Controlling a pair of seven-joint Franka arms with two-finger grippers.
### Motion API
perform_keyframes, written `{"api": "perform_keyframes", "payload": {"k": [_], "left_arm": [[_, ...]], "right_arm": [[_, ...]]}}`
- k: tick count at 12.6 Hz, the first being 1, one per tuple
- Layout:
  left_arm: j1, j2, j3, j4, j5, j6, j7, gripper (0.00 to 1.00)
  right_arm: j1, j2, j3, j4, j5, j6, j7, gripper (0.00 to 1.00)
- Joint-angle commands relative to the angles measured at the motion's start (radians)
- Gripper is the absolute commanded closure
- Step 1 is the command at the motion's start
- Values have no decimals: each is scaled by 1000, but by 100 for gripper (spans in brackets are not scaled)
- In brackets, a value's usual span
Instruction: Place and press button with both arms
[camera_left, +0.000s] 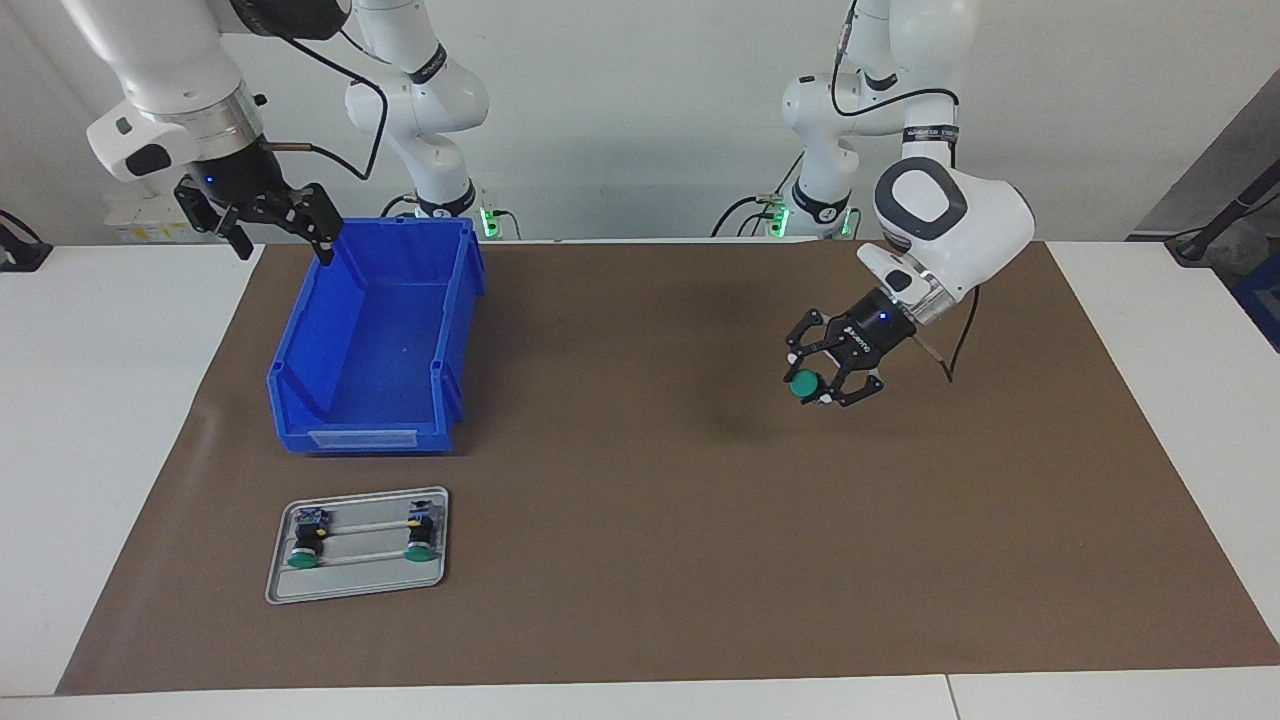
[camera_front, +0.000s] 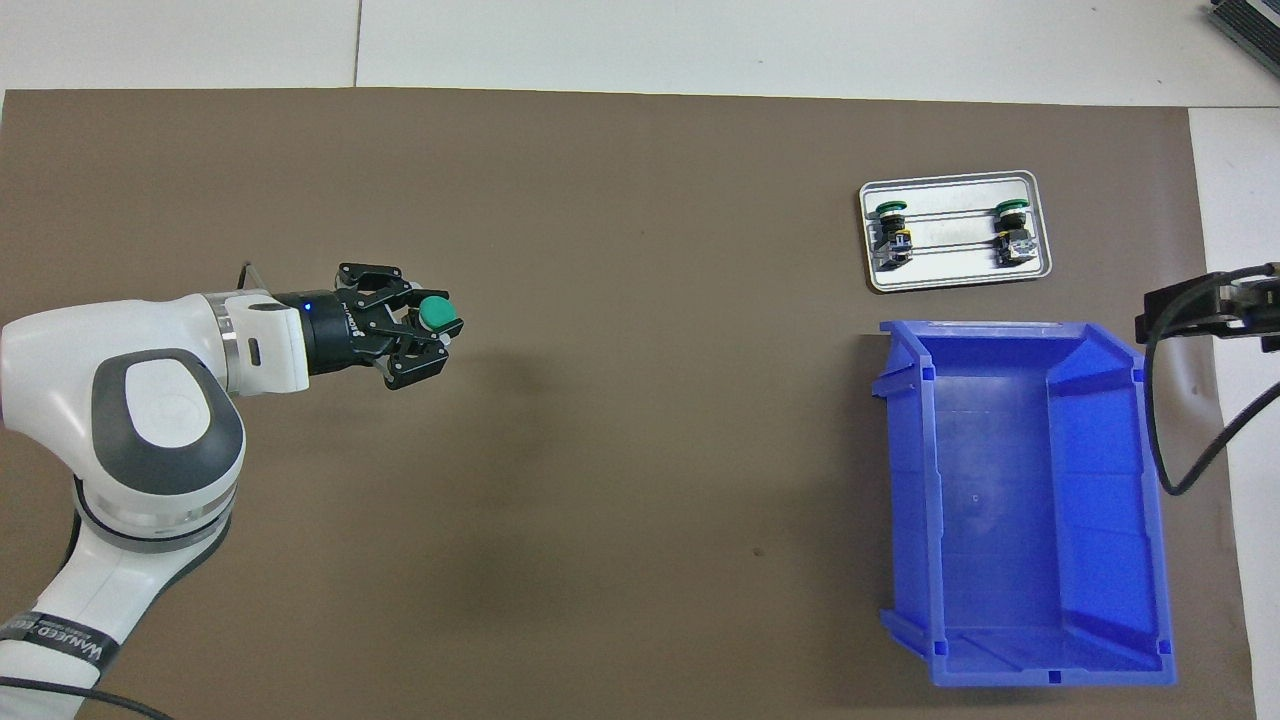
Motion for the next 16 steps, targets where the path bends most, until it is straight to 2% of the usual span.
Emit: {"api": "perform_keyframes", "payload": {"k": [1,7,10,13,16], "left_arm": [[39,53,-2,1,-77,-63,130,100],[44,104,-2,7,-92,-41,187,100],[42,139,-2,1,-184,-49,282,100],[28,148,-5,-7,-195,-57,331,100],[2,151,-5,-44,-292,-72,449,100]], "right_arm": [[-2,-19,-4,-22,18,1,-22,0],[-2,-19,-4,-22,18,1,-22,0],[-2,-19,-4,-22,18,3,-22,0],[-2,-19,-4,-22,18,1,-22,0],[-2,-19,-4,-22,18,1,-22,0]]}}
